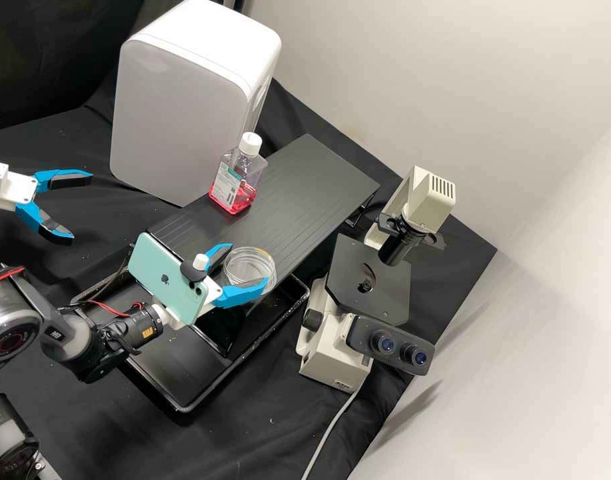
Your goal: Place the lid on the petri dish
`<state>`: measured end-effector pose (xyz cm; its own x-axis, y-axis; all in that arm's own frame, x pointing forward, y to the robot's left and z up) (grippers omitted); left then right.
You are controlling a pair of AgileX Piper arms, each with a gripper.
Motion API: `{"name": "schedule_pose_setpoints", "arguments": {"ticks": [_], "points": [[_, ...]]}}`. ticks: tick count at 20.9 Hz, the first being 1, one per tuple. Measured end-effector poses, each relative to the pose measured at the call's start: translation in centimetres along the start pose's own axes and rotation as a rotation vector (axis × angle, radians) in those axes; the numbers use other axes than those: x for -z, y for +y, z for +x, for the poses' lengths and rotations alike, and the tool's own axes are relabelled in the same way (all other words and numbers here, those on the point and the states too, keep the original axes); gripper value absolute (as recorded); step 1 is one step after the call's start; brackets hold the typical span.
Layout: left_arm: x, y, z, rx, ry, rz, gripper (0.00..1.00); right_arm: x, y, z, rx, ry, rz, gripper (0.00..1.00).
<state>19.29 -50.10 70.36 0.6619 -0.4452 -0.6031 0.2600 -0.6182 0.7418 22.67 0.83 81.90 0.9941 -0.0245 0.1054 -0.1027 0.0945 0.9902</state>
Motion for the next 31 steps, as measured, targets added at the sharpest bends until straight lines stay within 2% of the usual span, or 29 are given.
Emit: {"name": "schedule_pose_setpoints", "arguments": {"ticks": [1,6,14,28,31], "points": [[0.01,0.04,0.04,-0.002,0.0,0.001,1.0,0.0,0.0,0.0,0.0,0.0,0.0,1.0],[0.03,0.13,0.12,-0.005,-0.001,0.003,1.0,-0.1,-0.13,0.04,0.006,-0.005,0.022,1.0],[0.09,-0.04,0.17,0.002,0.0,-0.001,1.0,-0.16,-0.2,0.06,0.01,-0.008,0.022,1.0],[0.17,0.09,0.37,-0.003,-0.001,0.001,1.0,-0.18,-0.22,0.06,0.012,-0.011,0.029,1.0],[0.17,0.09,0.37,-0.003,-0.001,0.001,1.0,-0.33,-0.4,0.05,0.032,-0.027,0.029,1.0]]}}
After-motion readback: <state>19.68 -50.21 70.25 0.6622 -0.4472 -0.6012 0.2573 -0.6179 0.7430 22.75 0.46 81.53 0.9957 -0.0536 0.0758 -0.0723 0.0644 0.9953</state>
